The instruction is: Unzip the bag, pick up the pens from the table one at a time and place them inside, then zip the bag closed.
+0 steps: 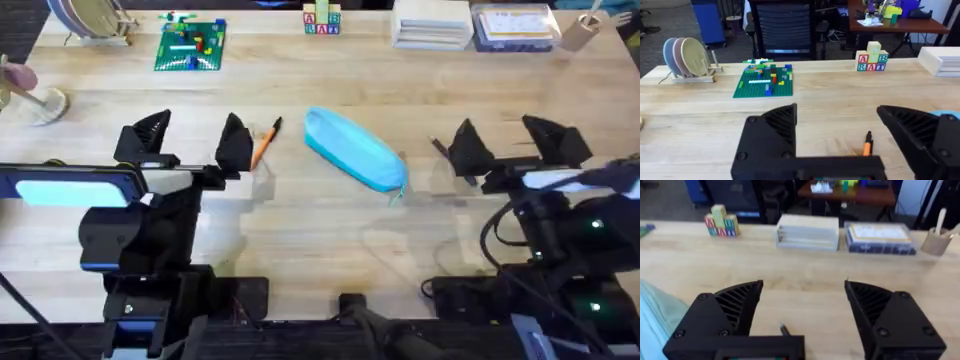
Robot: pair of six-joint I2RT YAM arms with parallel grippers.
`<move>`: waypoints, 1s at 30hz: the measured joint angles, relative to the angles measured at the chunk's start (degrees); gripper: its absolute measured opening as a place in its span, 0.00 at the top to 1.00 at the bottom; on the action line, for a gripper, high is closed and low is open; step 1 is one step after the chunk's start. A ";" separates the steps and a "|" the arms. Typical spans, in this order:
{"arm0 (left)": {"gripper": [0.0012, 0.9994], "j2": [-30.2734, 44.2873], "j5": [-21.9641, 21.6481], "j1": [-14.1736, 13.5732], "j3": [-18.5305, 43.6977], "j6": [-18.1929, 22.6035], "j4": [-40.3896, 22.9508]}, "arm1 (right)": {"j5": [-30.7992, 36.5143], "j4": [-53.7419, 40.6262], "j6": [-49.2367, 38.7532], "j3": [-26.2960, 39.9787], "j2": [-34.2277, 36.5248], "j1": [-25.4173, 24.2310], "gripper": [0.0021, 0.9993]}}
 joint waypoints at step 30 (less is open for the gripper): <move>0.01 20.60 -1.60 0.00 32.58 1.71 -23.35 | -0.22 -29.47 0.07 30.63 9.96 0.00 0.00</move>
